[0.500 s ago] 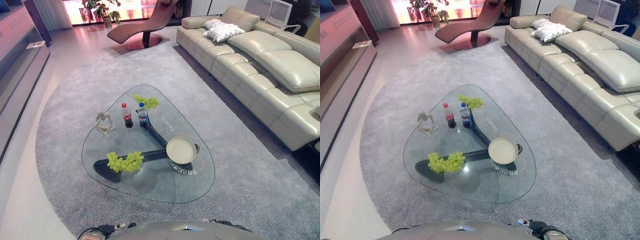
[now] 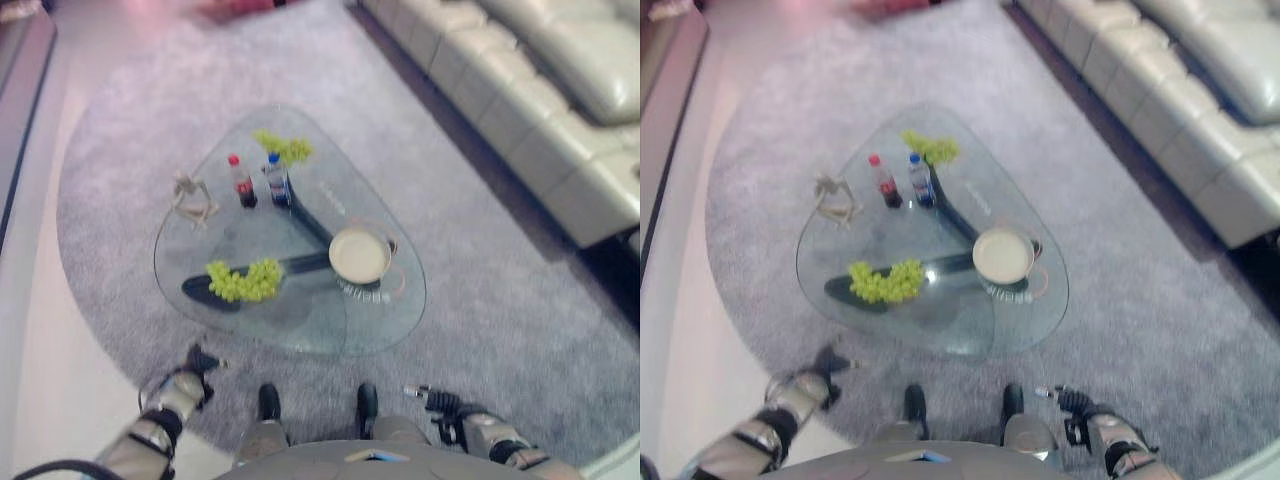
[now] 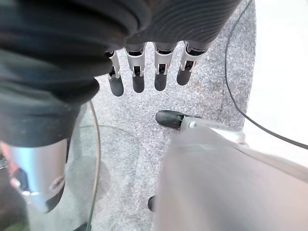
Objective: Pick up fruits into the plate
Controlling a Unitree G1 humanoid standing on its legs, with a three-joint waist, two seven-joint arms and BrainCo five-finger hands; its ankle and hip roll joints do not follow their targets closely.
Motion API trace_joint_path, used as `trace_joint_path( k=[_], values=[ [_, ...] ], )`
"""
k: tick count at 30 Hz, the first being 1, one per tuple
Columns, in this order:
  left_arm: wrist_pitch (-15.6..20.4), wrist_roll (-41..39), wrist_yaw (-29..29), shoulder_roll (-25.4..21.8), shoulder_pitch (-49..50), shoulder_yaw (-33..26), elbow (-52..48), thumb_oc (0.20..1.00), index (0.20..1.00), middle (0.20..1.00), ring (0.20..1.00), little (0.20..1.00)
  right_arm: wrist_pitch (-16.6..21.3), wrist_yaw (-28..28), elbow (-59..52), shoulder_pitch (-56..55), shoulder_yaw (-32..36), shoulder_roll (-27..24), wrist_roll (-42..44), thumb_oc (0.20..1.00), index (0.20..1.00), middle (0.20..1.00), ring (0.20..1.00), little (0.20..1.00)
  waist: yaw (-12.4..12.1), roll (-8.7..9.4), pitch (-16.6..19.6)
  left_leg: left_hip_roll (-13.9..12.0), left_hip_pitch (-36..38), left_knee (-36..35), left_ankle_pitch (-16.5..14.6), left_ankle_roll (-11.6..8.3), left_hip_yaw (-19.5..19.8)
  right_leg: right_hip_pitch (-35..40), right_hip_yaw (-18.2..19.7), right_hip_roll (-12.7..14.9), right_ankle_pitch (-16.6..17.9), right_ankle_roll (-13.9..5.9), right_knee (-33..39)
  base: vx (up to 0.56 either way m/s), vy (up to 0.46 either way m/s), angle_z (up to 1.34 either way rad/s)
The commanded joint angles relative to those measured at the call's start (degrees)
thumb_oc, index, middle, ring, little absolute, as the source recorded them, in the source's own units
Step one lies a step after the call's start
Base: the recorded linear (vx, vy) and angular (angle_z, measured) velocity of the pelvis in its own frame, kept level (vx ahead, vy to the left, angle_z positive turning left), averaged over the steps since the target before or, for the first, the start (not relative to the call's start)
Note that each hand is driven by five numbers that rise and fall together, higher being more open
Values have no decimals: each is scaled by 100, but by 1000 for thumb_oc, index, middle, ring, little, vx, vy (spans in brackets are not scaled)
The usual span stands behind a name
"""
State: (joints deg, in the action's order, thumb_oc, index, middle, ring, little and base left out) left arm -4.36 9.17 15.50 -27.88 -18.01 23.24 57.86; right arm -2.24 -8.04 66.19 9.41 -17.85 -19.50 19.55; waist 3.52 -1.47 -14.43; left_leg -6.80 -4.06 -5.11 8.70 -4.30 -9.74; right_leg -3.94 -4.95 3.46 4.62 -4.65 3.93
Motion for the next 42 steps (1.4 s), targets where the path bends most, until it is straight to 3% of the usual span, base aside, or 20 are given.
trace_joint_path(
  k=[1,6,10,14,20,27,35,39,42],
  values=[
    [267,462,456,-467,-841,281,-34,1000,1000,1000,1000,1000,225,-23,-252,538,-222,-202,357,1000,1000,1000,1000,1000,113,-28,-549,356,-46,261,-582,245,92,-317,111,-166,-356,168,-702,-144,59,-5],
    [181,771,665,-932,-1634,651,-142,1000,1000,1000,1000,1000,231,74,-354,1040,-314,-344,604,1000,1000,1000,1000,1000,273,-144,-945,394,-407,316,-502,203,50,-750,154,-143,-277,160,-800,-144,69,-12],
    [-127,1601,724,-1306,-2519,995,-126,1000,1000,1000,1000,1000,218,215,-467,1515,-360,-370,879,1000,1000,1000,1000,1000,405,-164,-1314,458,-704,338,-445,176,-48,-1151,183,-127,-168,116,-853,-150,46,-4],
    [-292,2283,669,-1412,-3131,1324,89,1000,1000,1000,1000,1000,248,296,-528,1782,-348,-334,1049,1000,1000,1000,1000,1000,485,-109,-1536,488,-952,401,-399,150,-115,-1464,184,-107,-50,90,-874,-98,-3,-6],
    [-629,3007,501,-1299,-3620,1888,366,1000,1000,1000,1000,1000,303,462,-608,2012,-289,-261,1429,1000,1000,1000,1000,1000,605,-62,-1536,518,-1498,548,-372,114,-172,-2090,267,-145,55,72,-973,-65,0,-11],
    [-900,3055,216,-1002,-3798,2250,558,1000,1000,1000,1000,1000,303,605,-651,2190,-242,-184,1598,1000,1000,1000,1000,1000,666,4,-1536,488,-1927,687,-362,82,-237,-2566,328,-213,92,70,-1098,-39,-16,-9],
    [-1408,2468,-301,-660,-3976,2373,711,1000,1000,1000,1000,1000,391,823,-775,2326,-234,-30,1846,1000,1000,1000,1000,1000,716,6,-1536,441,-2311,715,-291,30,-250,-2967,312,-253,120,72,-1166,-16,-15,-1],
    [-1545,2259,-319,-573,-4009,2338,874,1000,1000,1000,1000,1000,427,766,-814,2439,-208,-31,1975,1000,1000,1000,1000,1000,720,35,-1536,413,-2406,692,-243,-5,-259,-3074,303,-287,142,74,-1175,-18,-20,0],
    [-1875,2042,-85,-466,-4020,2293,1094,1000,1000,1000,1000,1000,576,620,-832,2529,-189,-35,2183,1000,1000,1000,1000,1000,732,88,-1536,380,-2545,700,-209,-33,-248,-3221,297,-326,140,84,-1218,0,0,0]
  ],
)
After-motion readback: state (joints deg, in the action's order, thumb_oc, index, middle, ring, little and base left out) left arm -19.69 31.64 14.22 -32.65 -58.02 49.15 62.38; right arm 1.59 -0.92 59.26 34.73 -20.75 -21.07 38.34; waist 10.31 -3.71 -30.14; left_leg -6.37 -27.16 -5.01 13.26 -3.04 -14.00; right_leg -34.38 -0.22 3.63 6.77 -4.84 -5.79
